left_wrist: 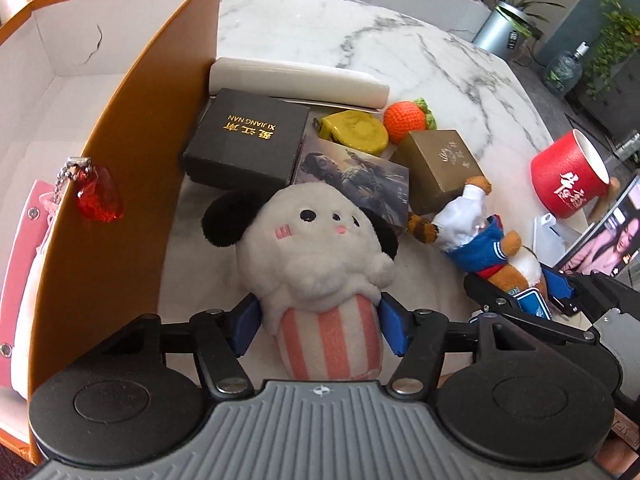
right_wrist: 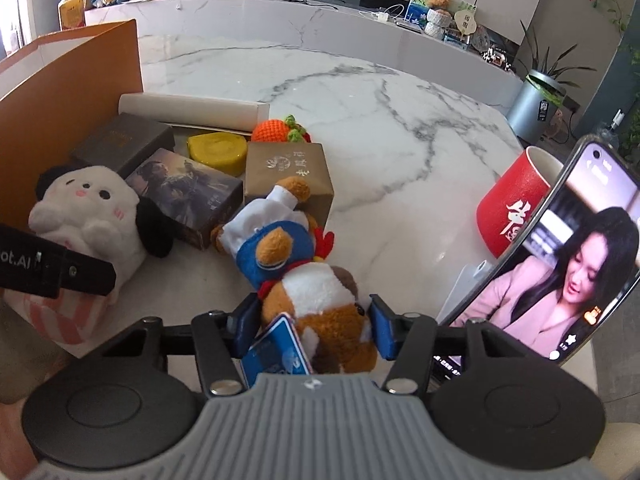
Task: Organize objects
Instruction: 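Grasp the white panda plush with the left tool while the right grasps the duck plush and blue card, then carry the panda plush and duck plush with both tools into the box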
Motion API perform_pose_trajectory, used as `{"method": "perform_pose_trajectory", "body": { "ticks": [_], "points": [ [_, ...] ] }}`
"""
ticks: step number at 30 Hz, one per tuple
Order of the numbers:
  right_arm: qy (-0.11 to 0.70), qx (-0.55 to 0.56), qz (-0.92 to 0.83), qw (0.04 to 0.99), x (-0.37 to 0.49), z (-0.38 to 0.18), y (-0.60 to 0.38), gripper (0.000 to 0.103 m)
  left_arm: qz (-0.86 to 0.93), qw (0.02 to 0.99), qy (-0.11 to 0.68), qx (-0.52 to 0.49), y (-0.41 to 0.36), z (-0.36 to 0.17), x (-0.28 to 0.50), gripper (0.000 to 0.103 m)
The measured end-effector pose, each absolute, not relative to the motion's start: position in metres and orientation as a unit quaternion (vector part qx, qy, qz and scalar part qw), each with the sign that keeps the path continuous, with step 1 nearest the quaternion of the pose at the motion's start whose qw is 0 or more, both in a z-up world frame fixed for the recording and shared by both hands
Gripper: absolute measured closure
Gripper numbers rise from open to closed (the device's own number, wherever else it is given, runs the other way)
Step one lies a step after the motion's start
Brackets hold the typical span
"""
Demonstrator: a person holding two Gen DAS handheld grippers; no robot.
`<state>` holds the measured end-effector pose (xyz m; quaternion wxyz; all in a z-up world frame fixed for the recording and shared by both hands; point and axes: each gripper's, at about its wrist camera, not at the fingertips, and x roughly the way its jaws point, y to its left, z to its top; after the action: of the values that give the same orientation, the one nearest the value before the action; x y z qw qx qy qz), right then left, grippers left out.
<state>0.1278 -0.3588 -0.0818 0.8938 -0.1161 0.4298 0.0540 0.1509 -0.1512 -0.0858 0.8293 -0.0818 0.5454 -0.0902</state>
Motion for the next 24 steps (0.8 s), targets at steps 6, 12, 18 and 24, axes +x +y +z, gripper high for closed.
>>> {"method": "perform_pose_trajectory", "body": {
  "ticks": [6,12,18,24],
  "points": [
    [0.439,-0.079,0.048,0.894,0.112,-0.066,-0.352,0.047,-0.135,0.836,0.528,-0.073,-0.147,-0.071,0.138,0.034],
    [0.406,-0.054,0.030,0.912,0.079,-0.024,-0.338,0.047,-0.178,0.852,0.487,-0.071,-0.126,-0.027,0.115,0.035],
    [0.364,0.012,0.047,0.930,0.057,0.026,-0.315,0.047,-0.194,0.880,0.429,-0.058,-0.078,0.027,0.091,0.035],
    [0.336,0.067,0.097,0.934,0.051,0.061,-0.270,0.047,-0.176,0.902,0.392,-0.030,-0.018,0.064,0.077,0.034]
  ]
}}
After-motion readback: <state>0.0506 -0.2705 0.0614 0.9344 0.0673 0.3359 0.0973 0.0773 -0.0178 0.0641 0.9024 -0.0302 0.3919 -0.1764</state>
